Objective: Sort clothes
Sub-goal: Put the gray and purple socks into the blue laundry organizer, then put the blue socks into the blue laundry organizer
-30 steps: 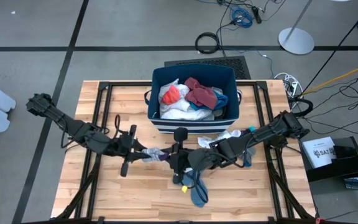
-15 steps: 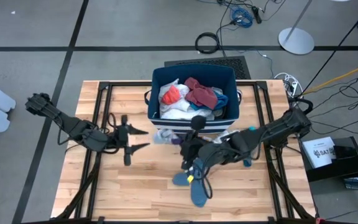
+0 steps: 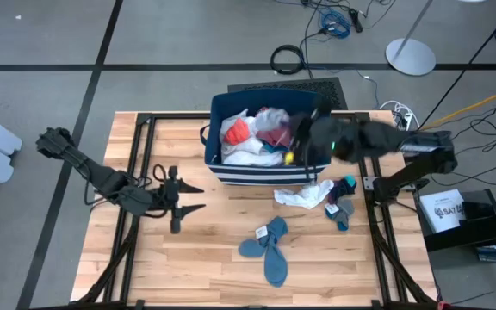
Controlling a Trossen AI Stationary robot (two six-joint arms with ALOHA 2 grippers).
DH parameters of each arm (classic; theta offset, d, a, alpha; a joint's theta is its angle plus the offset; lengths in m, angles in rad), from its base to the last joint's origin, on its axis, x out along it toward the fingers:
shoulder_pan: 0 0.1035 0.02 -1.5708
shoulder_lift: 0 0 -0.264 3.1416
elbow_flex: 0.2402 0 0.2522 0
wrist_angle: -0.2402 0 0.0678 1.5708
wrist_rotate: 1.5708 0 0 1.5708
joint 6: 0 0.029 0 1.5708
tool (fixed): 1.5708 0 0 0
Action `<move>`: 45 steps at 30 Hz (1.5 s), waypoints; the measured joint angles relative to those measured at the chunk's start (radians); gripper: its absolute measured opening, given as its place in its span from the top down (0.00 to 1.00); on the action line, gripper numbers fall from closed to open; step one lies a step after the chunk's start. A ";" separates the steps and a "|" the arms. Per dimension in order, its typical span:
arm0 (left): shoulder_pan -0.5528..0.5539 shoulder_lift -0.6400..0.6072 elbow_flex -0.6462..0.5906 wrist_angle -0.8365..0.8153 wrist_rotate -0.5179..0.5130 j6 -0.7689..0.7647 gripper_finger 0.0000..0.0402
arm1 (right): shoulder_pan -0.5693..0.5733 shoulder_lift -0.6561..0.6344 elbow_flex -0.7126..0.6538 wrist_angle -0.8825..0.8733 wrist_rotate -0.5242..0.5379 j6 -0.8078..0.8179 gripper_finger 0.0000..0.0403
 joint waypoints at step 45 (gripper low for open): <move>0.010 0.036 -0.031 0.185 0.089 0.186 0.49 | -0.490 0.110 0.240 -0.507 -0.519 0.294 0.35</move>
